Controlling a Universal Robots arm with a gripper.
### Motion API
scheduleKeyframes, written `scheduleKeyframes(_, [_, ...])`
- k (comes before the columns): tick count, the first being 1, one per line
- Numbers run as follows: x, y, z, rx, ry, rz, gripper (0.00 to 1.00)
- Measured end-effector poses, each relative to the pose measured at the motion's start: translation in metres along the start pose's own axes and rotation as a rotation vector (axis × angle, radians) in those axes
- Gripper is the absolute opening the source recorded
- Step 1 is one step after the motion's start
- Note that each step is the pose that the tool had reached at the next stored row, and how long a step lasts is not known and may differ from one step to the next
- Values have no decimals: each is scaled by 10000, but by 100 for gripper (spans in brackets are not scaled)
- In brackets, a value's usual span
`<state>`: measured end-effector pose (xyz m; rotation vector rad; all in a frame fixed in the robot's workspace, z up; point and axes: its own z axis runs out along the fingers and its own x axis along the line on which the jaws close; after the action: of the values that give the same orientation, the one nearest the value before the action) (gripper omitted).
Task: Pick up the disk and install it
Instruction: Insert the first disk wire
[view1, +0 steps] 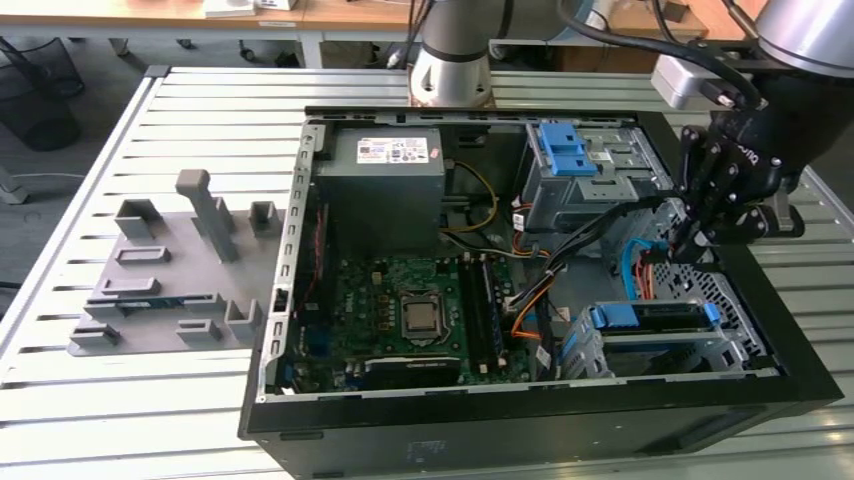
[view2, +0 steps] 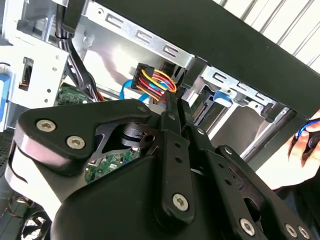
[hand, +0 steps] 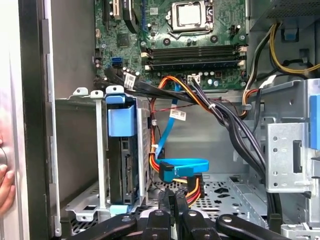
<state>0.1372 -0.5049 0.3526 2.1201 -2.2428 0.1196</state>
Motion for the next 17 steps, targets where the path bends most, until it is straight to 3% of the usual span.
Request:
scheduleKeyframes(11, [221,24,28,65,-40,8,16])
scheduleKeyframes(17, [279,91,43,243,-118,22,16])
